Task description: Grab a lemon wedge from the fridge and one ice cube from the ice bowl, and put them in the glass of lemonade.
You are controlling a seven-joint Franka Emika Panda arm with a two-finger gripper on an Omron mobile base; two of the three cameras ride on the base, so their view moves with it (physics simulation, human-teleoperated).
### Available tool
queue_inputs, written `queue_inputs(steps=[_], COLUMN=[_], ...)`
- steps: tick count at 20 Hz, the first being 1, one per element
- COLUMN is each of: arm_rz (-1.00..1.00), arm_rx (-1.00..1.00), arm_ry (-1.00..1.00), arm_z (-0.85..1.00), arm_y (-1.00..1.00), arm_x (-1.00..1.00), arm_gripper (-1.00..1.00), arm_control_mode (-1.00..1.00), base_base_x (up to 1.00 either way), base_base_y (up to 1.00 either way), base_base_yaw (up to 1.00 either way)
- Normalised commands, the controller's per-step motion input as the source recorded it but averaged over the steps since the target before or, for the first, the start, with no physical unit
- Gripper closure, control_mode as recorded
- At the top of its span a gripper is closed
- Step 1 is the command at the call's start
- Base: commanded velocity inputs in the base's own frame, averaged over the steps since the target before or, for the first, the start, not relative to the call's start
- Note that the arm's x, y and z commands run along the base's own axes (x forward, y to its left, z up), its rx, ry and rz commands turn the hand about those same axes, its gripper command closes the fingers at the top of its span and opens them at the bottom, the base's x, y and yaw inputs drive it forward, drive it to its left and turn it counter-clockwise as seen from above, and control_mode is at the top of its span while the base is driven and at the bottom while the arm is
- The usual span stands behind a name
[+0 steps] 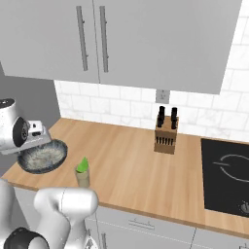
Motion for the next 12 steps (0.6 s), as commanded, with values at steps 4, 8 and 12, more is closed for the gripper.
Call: queue_inputs(steps=[4, 8, 12], arm_rz=[0.0, 0.0, 0.0], arm_rx=[-0.04, 0.0, 0.0], arm_ry=[0.11, 0.01, -0.01], arm_z=[-0.12, -0.71, -0.86], arm_y=[0.16, 0.0, -0.09], arm_x=[0.07, 0.08, 0.29], arm_gripper=[-1.0, -1.0, -1.0], arm_control_mode=[-1.0, -1.0, -1.0], base_base_x=[0.0, 0.0, 0.0], base_base_y=[0.0, 0.0, 0.0], base_base_yaw=[0.0, 0.0, 0.0])
